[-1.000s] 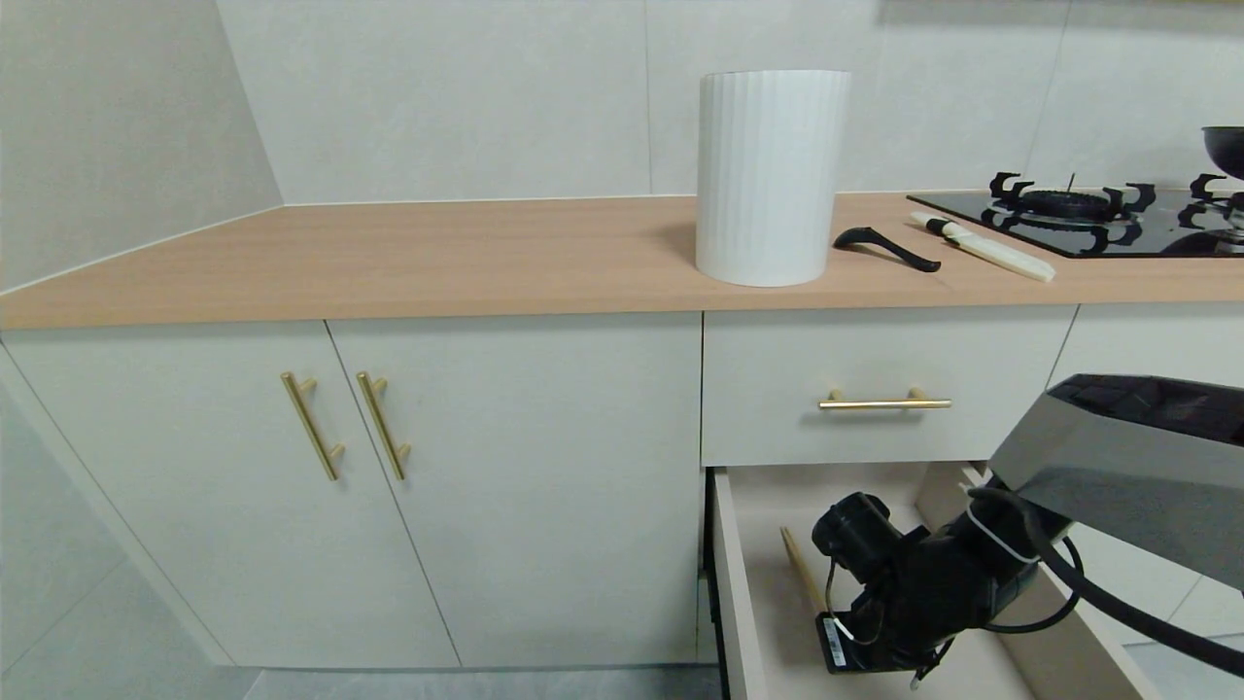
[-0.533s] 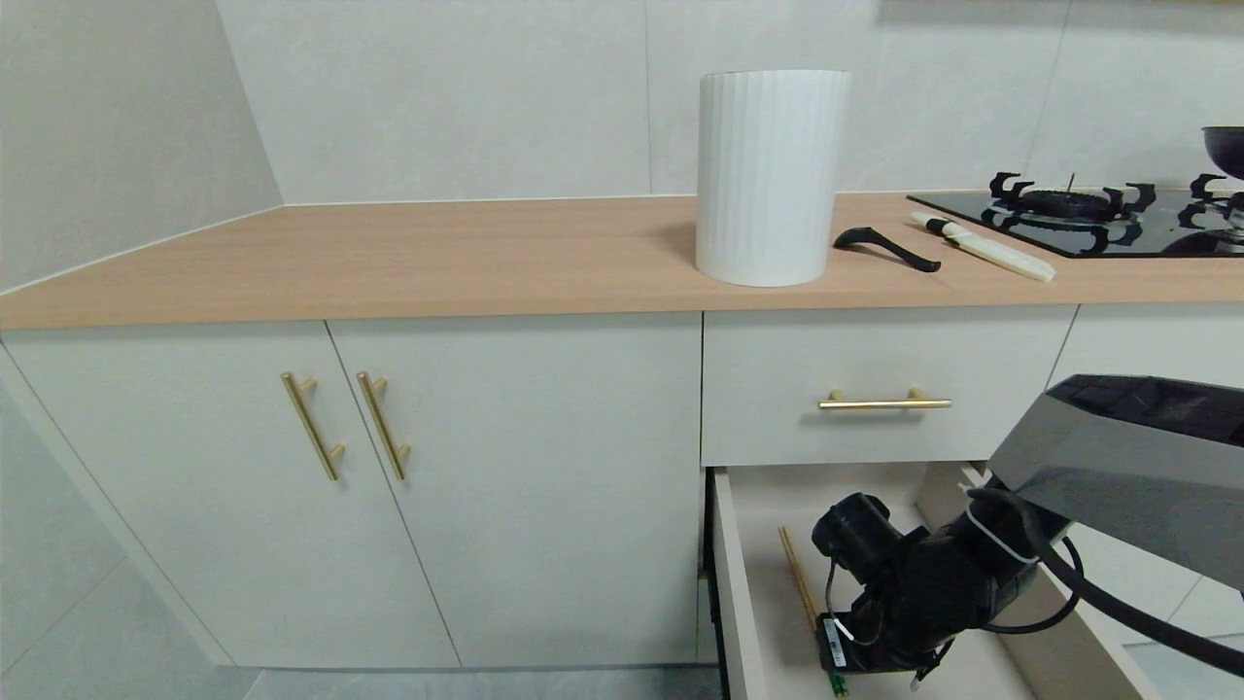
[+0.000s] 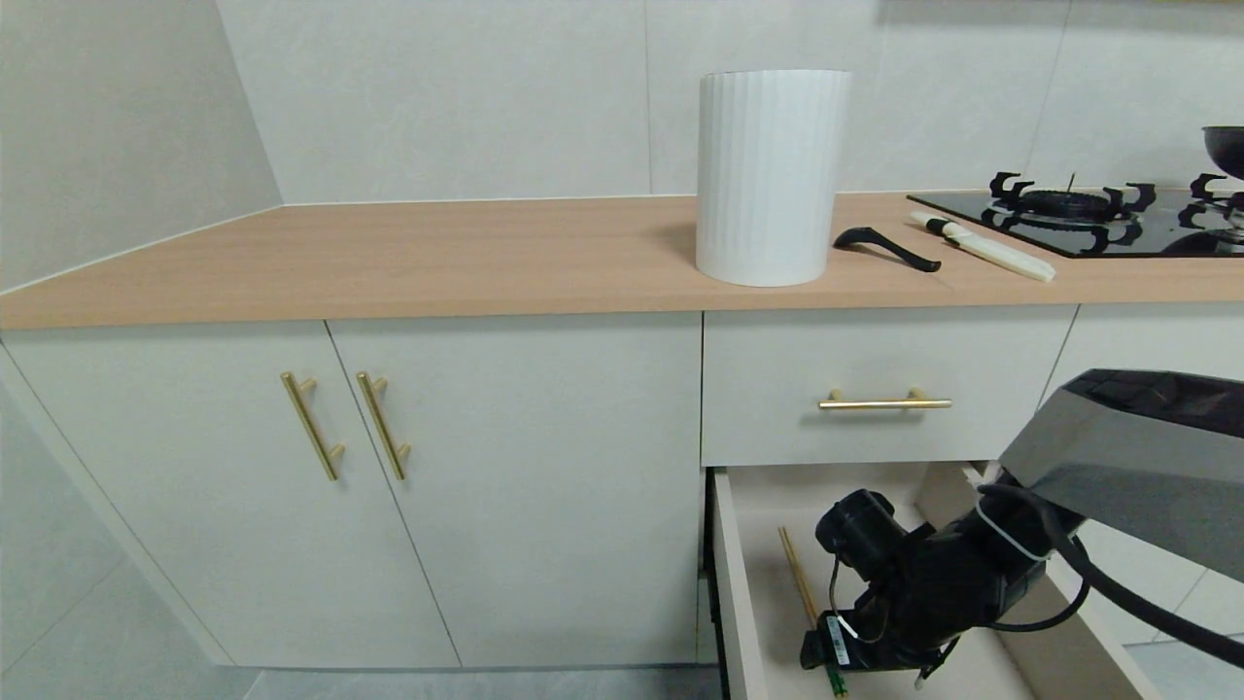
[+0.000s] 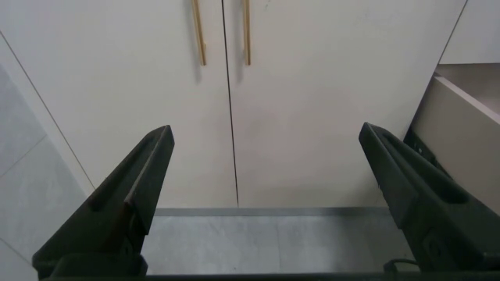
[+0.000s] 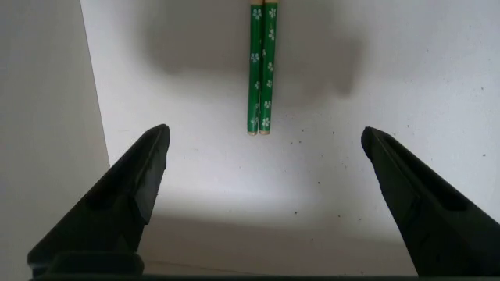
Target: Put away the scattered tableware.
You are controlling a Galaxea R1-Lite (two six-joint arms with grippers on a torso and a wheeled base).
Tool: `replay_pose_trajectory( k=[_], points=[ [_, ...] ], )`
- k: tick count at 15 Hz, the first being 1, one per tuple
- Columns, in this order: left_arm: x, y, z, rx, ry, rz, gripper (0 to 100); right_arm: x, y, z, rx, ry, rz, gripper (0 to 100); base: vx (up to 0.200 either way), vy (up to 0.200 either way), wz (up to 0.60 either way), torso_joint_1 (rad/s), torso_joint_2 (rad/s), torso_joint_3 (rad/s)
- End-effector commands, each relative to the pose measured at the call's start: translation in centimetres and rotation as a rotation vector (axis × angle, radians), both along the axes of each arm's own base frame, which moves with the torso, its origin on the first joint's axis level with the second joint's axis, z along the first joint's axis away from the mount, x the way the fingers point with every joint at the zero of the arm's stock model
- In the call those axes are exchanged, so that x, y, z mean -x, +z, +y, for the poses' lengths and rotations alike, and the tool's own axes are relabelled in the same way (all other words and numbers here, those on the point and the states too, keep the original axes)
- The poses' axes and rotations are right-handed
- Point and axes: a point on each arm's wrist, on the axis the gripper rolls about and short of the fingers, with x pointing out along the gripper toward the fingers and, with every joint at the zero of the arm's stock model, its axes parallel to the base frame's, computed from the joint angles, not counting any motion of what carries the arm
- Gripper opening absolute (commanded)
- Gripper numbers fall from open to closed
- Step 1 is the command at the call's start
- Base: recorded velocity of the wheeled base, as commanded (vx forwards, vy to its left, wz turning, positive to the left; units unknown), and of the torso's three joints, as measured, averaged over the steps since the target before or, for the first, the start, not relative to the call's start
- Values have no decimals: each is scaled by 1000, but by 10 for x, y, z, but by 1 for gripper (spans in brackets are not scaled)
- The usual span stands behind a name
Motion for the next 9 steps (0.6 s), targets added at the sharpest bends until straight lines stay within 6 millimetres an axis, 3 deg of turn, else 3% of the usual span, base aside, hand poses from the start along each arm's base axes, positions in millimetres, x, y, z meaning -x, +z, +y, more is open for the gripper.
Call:
replay_pose_trajectory(
  k=[1,7,9],
  points=[
    [0,0,0,0,1,0,100,4,46,-4,-56,-2,-102,100,0,0,0,0,0,0],
    [0,0,0,0,1,0,100,50,173,-46,-142,1,-414,100,0,0,0,0,0,0],
    [0,0,0,0,1,0,100,63,192,-55,-138,12,-495,100,0,0,0,0,0,0]
  ],
)
